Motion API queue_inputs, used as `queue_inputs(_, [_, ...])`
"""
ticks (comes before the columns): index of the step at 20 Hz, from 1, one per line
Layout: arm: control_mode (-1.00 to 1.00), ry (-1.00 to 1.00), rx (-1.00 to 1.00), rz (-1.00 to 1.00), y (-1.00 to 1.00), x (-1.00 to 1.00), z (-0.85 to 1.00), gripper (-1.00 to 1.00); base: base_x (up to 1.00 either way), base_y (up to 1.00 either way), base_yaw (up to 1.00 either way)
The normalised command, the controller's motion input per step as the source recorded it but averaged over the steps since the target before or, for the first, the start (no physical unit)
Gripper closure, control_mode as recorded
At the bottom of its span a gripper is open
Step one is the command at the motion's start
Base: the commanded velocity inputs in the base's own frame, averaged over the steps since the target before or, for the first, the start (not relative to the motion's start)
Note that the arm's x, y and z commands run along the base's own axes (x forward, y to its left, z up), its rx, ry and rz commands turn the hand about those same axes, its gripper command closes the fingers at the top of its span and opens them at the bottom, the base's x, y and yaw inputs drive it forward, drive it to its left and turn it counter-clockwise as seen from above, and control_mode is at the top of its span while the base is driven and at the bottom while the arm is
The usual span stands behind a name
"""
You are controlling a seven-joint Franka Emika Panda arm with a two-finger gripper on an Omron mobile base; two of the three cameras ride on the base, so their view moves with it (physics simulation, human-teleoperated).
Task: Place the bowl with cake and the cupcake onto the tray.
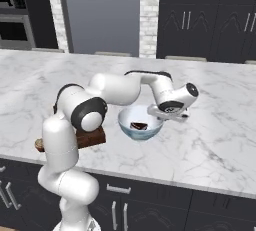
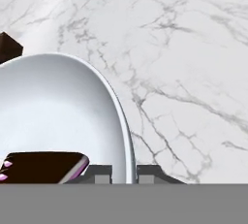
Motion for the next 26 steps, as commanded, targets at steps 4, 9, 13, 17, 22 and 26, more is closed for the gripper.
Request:
queue_inputs(4, [-1.0,0.0,0.25,-0.03,0.05,0.11,0.45,1.0,0.0,0.0,0.0])
queue_inputs(9, [-1.0,0.0,0.07,-0.03,0.45,0.11,0.53,1.0,0.0,0.0,0.0])
queue_inputs(13, [-1.0,0.0,0.0,-0.01,0.74,0.06,0.48,1.0,0.0,0.0,0.0])
queue_inputs(17, [-1.0,0.0,-0.01,0.0,0.87,0.07,0.13,1.0,0.0,0.0,0.0])
queue_inputs(22, [-1.0,0.0,-0.07,0.0,0.82,0.04,0.0,1.0,0.0,0.0,0.0])
queue_inputs(26, [-1.0,0.0,-0.03,0.0,0.75,0.04,0.0,1.0,0.0,0.0,0.0])
